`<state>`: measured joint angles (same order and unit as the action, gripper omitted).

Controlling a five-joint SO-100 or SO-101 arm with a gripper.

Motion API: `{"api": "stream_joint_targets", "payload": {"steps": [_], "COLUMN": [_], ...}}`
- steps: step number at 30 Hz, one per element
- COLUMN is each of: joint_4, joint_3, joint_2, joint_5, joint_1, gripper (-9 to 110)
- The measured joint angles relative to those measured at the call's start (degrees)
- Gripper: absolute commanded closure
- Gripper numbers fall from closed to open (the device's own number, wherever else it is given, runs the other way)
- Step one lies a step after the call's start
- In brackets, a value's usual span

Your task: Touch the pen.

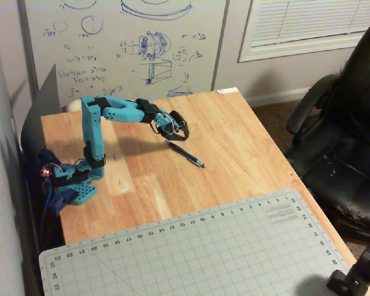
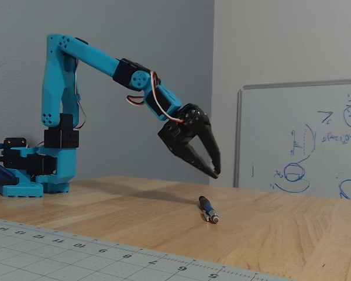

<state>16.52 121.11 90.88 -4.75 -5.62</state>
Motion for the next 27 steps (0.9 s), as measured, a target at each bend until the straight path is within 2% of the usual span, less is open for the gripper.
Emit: {"api": "stream_joint_targets", "payload": {"steps": [27], "joint_4": [0.0], "joint_3": [0.5], "joint_2": [-5.7], "joint_5": [0.0], "joint_1": [0.0], "gripper": [101]}}
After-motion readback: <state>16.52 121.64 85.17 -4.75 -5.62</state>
